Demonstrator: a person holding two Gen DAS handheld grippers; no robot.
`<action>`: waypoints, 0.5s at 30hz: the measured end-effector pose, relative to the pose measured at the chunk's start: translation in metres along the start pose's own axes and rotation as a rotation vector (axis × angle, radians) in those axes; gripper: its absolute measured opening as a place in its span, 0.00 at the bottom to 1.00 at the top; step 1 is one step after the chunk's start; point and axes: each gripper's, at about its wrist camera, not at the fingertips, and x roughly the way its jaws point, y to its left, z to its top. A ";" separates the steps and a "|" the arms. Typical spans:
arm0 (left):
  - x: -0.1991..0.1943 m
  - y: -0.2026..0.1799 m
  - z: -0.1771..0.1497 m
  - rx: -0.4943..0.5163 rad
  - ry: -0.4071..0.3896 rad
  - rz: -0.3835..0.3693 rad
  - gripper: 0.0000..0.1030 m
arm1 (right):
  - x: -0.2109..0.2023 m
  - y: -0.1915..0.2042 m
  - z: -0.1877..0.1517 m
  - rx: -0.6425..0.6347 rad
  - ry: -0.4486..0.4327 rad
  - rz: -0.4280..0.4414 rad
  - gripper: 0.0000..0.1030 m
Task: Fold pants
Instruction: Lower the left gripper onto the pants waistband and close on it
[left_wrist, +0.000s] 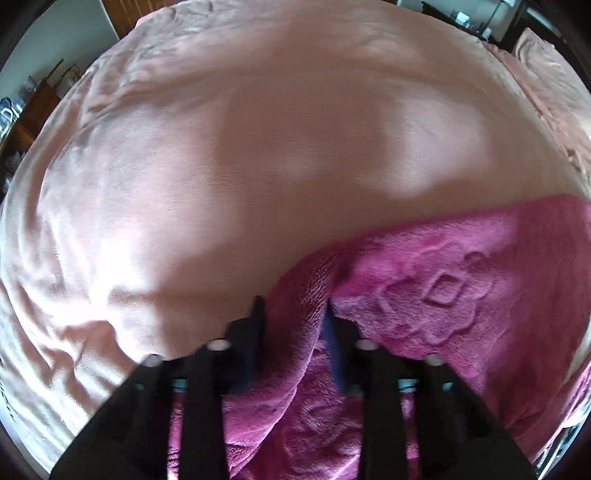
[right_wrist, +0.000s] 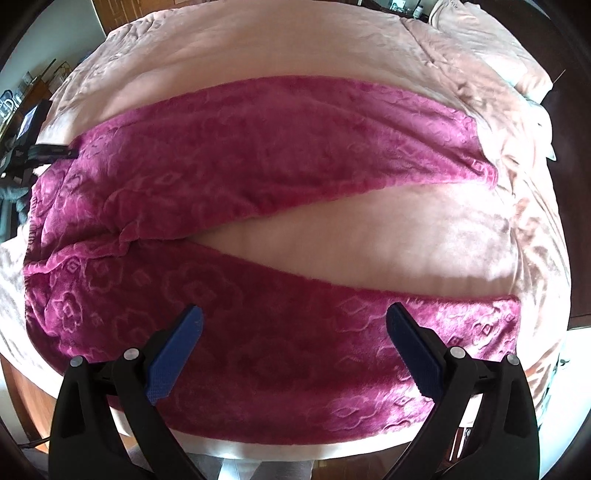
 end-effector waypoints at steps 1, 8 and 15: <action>-0.003 -0.003 -0.002 0.002 -0.006 0.003 0.17 | 0.000 -0.004 0.002 0.008 -0.004 -0.002 0.97; -0.036 -0.007 -0.022 -0.021 -0.074 -0.016 0.12 | 0.008 -0.071 0.035 0.111 -0.039 -0.055 0.97; -0.063 -0.019 -0.041 -0.043 -0.098 0.030 0.12 | 0.040 -0.168 0.095 0.230 -0.045 -0.089 0.97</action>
